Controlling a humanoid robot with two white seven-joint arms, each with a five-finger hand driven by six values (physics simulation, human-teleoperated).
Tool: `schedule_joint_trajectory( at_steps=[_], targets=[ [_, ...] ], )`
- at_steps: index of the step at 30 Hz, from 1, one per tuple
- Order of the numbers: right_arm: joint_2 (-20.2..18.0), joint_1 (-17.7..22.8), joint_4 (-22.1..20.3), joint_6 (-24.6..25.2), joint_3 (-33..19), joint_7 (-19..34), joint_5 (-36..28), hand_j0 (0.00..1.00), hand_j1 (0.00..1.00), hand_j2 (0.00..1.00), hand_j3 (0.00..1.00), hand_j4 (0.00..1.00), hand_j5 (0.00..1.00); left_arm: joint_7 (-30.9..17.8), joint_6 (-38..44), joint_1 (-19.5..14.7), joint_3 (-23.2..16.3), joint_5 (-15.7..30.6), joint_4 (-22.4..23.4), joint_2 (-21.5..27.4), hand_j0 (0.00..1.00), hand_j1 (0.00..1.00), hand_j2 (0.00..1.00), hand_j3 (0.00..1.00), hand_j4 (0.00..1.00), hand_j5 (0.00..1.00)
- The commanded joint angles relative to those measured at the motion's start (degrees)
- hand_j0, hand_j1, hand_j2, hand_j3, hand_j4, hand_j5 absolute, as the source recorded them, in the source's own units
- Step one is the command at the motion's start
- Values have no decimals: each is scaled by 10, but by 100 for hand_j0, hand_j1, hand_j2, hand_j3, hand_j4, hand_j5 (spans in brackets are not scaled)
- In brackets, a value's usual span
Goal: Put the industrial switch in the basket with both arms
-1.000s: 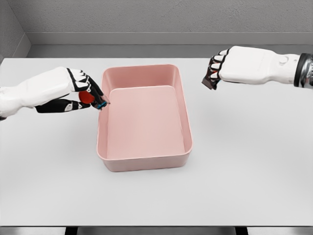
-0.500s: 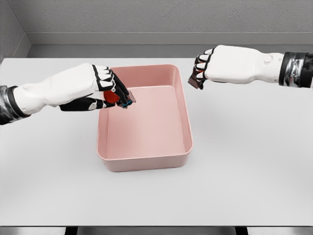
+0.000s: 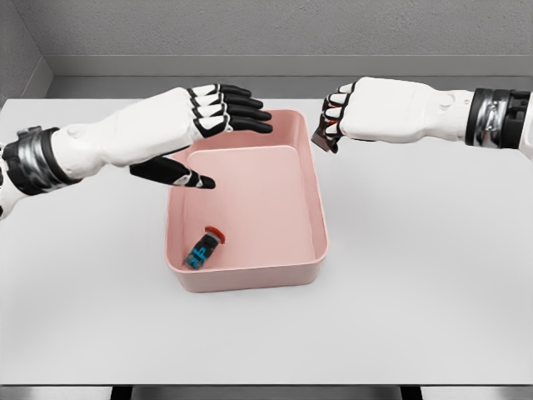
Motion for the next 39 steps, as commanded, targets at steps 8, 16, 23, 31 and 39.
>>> schedule_joint_trajectory(
  at_steps=[8,16,23,31,39],
  targets=[
    [3,-4,0,1,0,-1,0,42,42,42,42,42,42,2,1,-7,2,7,3,27,100,100,100,100,100,100],
    [54,-9,0,1,2,10,16,42,42,42,42,42,42,6,1,55,51,52,40,161,100,100,100,100,100,100],
    [81,-22,-11,1,25,10,17,43,43,43,43,43,43,6,1,68,54,74,74,190,100,100,100,100,100,100],
    [102,-37,-11,1,39,10,16,54,54,54,54,54,54,5,1,86,57,72,74,191,100,100,100,100,100,100],
    [110,-40,-11,1,42,10,15,100,100,100,100,100,100,3,1,86,58,66,74,188,100,100,100,100,100,100]
  ],
)
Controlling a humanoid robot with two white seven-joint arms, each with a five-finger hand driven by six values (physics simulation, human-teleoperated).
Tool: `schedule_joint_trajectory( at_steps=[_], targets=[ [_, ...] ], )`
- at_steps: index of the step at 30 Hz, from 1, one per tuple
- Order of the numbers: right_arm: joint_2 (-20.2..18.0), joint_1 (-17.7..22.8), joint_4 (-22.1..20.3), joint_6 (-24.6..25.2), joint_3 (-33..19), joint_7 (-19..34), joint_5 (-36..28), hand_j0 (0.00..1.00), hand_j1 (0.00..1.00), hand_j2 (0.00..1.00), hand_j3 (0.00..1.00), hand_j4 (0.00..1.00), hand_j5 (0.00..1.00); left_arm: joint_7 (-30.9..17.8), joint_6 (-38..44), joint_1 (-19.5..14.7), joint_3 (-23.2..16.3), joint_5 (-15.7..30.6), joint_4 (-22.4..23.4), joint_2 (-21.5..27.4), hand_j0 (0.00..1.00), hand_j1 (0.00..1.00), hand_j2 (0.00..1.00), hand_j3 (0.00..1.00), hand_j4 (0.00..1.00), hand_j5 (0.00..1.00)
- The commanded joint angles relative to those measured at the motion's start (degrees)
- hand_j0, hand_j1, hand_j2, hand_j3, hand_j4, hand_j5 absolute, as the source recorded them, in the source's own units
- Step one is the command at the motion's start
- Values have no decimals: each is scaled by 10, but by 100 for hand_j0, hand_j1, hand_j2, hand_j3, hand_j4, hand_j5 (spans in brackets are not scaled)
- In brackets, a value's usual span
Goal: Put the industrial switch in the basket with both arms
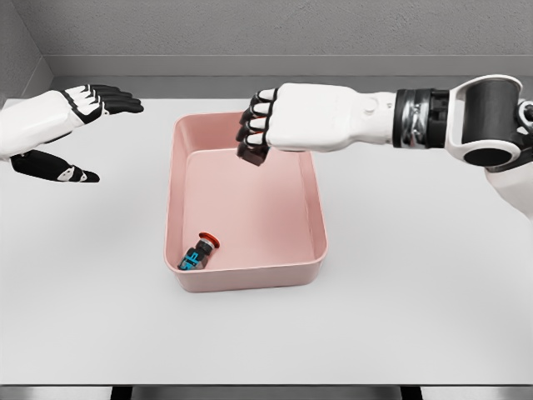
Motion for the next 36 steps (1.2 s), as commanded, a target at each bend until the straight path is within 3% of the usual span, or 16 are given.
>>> schedule_joint_trajectory(
  at_steps=[1,8,11,15,19,22,25,27,29,36],
  targets=[
    [1,0,0,2,1,0,-2,100,100,100,100,100,100,0,1,0,0,4,1,-1,100,100,100,100,100,100],
    [-4,1,2,2,-6,0,-2,100,100,100,100,100,100,0,1,-1,0,5,-1,-3,100,100,100,100,100,100],
    [-53,10,5,2,-29,-1,-10,100,100,100,100,100,100,0,1,-1,0,5,-4,-3,100,100,100,100,100,100],
    [-96,59,5,2,-95,-3,-13,100,100,100,100,100,100,0,1,-1,0,5,-5,-4,100,100,100,100,100,100],
    [-144,91,13,2,-131,-3,-73,100,100,100,100,100,100,0,1,-1,0,5,-6,-4,100,100,100,100,100,100],
    [-146,129,44,2,-134,-4,-75,100,100,100,100,100,100,0,1,-1,0,6,-6,-4,100,100,100,100,100,100],
    [-145,183,60,2,-190,-3,-75,100,100,100,100,100,100,0,1,-1,0,6,-7,-4,100,100,100,100,100,100],
    [-145,189,89,2,-199,-3,-75,100,100,100,100,100,100,0,1,-2,0,7,-10,-4,100,100,100,100,100,100],
    [-145,194,146,2,-225,-3,-75,100,100,100,100,100,100,0,1,-1,0,7,-11,-8,100,100,100,100,100,100],
    [-141,194,151,2,-230,-3,-75,100,100,100,100,100,100,0,1,-1,0,7,-11,-8,100,100,100,100,100,100]
  ],
)
